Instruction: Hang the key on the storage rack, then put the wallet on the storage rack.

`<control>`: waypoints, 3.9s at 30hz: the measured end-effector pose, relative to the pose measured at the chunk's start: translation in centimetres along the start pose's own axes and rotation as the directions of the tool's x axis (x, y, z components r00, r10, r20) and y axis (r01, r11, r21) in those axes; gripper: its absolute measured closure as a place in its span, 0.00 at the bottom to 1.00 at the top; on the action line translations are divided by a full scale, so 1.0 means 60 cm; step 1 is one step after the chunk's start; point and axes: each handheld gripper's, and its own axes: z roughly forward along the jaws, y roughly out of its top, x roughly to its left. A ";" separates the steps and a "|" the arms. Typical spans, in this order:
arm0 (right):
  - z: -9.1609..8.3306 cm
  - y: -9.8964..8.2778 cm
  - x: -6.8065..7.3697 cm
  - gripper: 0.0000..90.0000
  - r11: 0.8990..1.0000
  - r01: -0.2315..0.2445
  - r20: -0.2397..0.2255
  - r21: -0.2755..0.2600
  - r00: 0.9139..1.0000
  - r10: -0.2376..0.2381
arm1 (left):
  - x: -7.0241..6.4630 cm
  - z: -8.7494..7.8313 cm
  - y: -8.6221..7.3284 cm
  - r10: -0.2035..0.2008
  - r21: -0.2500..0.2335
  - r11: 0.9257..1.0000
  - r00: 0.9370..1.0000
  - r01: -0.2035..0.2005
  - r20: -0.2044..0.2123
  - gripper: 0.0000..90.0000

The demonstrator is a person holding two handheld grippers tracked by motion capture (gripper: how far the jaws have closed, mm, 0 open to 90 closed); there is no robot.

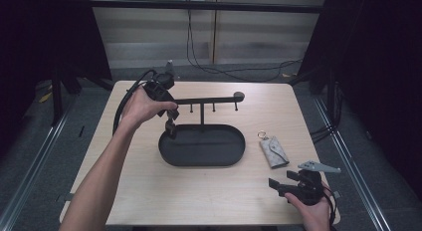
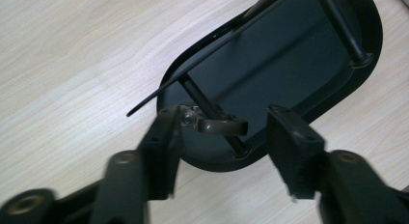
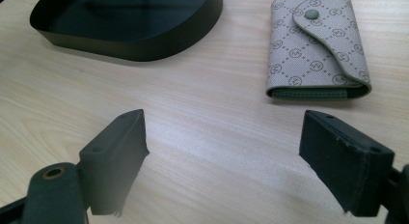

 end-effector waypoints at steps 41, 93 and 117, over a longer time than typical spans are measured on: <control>-0.001 0.000 0.004 0.27 1.000 0.016 0.019 -0.005 1.000 -0.016 | 0.040 0.004 -0.231 0.139 -0.385 0.917 0.988 -0.104 0.064 0.21; 0.005 0.098 -0.012 0.26 0.999 -0.005 0.002 0.037 1.000 0.004 | -0.002 0.130 -0.488 0.073 -0.583 0.811 0.985 0.034 0.159 0.24; 0.064 0.188 -0.038 0.25 0.951 0.005 0.059 0.309 0.998 -0.024 | -0.002 0.128 -0.487 0.082 -0.564 0.826 0.981 0.031 0.174 0.24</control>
